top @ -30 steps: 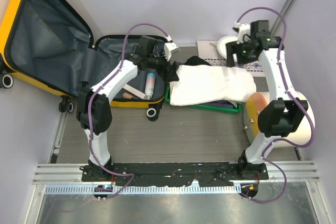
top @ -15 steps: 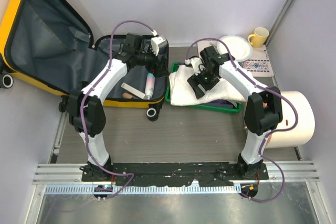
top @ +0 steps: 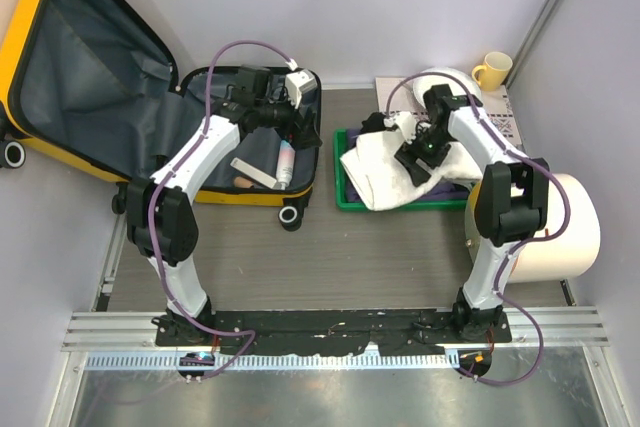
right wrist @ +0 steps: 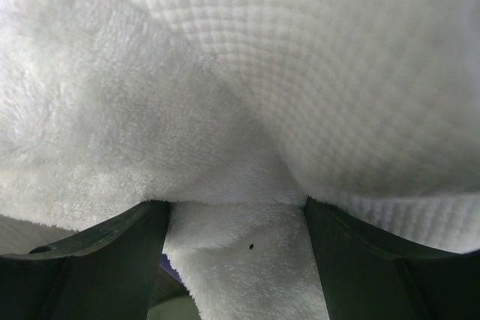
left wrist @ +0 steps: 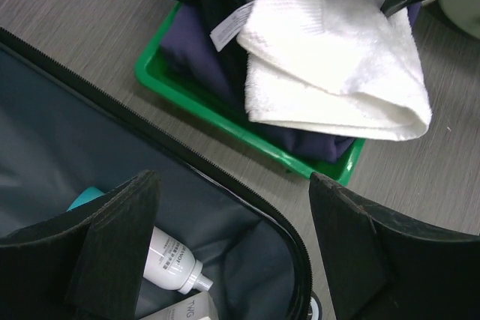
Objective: Open, take out, and arrange the luggage
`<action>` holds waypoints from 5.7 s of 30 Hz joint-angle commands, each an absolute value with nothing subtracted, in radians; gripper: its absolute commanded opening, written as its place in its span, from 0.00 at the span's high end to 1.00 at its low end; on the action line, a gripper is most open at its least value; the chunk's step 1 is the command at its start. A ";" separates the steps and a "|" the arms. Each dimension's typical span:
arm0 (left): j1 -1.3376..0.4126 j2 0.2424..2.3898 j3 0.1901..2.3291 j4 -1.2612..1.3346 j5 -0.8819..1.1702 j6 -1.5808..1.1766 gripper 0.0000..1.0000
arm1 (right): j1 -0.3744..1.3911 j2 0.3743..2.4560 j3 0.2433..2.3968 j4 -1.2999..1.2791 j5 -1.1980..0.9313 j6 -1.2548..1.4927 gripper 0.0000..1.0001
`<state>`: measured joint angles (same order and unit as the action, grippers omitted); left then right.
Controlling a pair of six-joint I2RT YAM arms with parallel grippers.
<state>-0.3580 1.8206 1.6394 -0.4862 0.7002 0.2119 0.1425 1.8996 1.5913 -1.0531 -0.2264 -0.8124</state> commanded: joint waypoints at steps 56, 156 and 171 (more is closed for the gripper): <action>-0.298 1.710 1.529 -0.477 0.644 0.265 0.15 | -0.356 2.085 1.891 -1.131 0.262 -0.614 0.17; -0.440 1.480 1.345 -0.446 0.710 0.113 0.11 | -0.951 1.548 1.731 -1.347 -0.123 -1.302 0.61; -0.583 1.542 1.321 -0.497 0.704 0.146 0.13 | -0.914 1.358 1.333 -1.508 -0.287 -1.514 0.61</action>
